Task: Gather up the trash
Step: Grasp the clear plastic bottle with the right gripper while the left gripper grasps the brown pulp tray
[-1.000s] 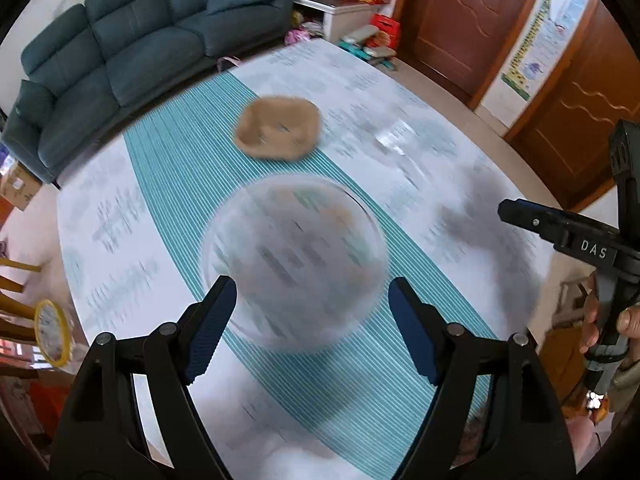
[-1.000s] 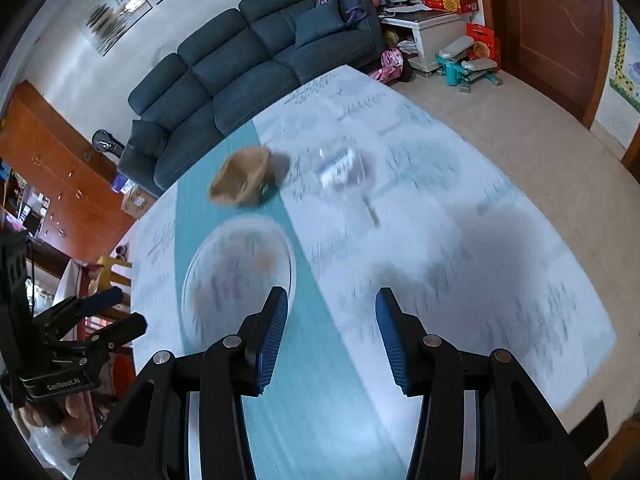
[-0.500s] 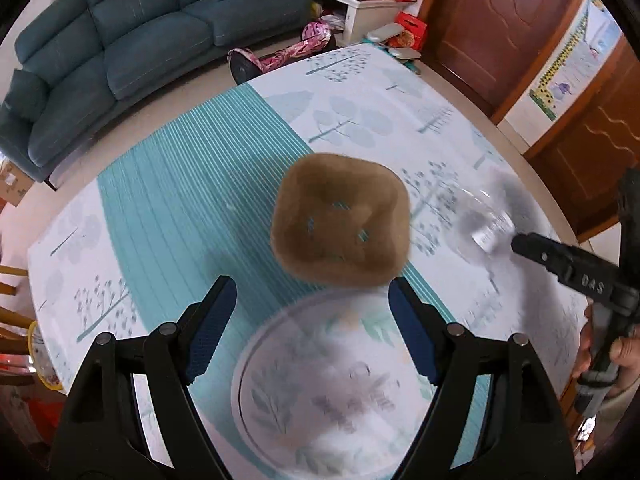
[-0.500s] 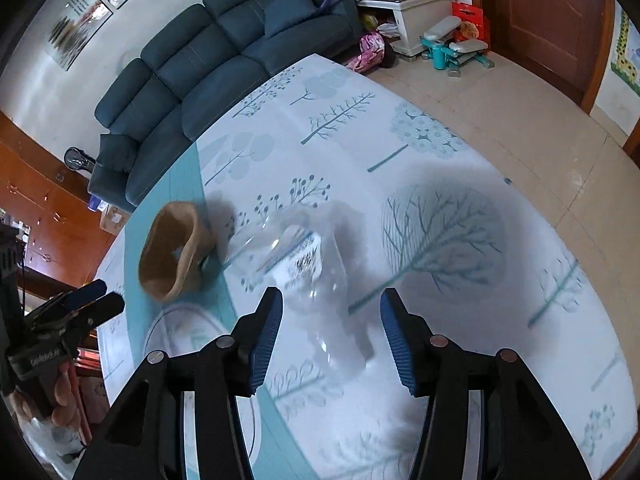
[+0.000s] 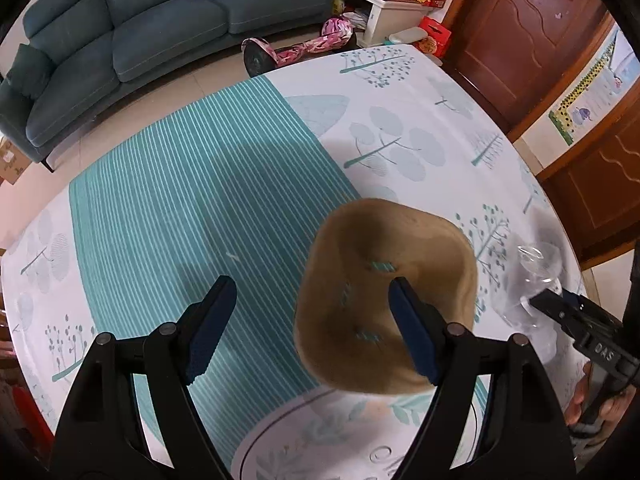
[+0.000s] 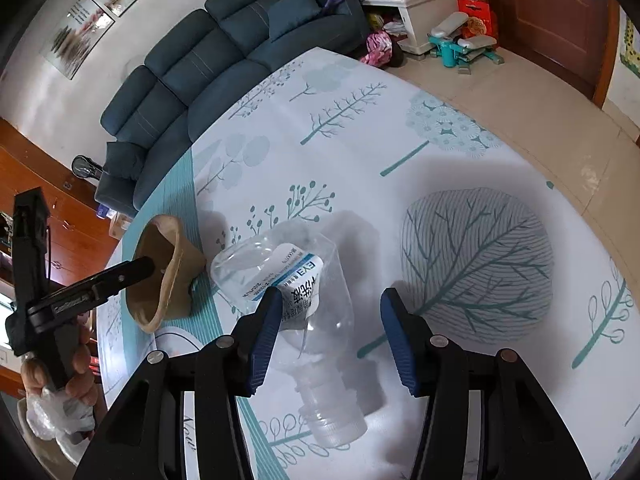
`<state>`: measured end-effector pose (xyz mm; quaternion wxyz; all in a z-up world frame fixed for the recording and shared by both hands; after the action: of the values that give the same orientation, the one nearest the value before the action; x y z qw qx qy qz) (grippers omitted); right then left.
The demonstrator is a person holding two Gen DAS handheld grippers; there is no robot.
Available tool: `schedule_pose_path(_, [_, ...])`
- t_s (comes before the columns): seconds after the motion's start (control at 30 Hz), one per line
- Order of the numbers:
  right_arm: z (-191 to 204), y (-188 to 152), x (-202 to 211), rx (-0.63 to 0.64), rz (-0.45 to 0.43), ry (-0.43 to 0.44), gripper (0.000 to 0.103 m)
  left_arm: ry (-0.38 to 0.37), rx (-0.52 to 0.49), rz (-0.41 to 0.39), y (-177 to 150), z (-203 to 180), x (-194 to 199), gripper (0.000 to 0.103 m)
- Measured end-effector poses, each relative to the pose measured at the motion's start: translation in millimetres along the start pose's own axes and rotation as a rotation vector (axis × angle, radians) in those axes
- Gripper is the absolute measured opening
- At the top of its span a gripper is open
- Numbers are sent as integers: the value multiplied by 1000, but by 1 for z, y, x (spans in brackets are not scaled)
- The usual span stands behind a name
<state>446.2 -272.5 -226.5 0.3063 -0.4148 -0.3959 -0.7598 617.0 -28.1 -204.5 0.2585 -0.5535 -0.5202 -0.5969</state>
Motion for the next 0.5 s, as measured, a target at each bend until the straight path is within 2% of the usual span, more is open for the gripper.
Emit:
schedule_pose_path(0.23, [6,-6,4,31,-3,-1,52,11,10,30,1,-5,-23,75])
schedule_pose_path(0.43, [22,-14,1,113,5,-18,52,47,-21,25,-2,-17,-30,58])
schedule_pose_path(0.5, [30,-18,0,154,17,-30,50,41,-21,21,-4,-19,-27,44])
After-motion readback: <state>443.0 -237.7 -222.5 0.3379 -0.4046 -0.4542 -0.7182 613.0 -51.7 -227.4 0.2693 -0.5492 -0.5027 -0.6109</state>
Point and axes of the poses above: each gripper's, at about its wrist camera, not at the fingertips, and x roughly against the way its jaws point, z to its left, y to its top, the point moved 2 cm from there along -x, roughly the way its jaws point, and after that the axes turned 3 degrees about x, right-handed, at the moved point
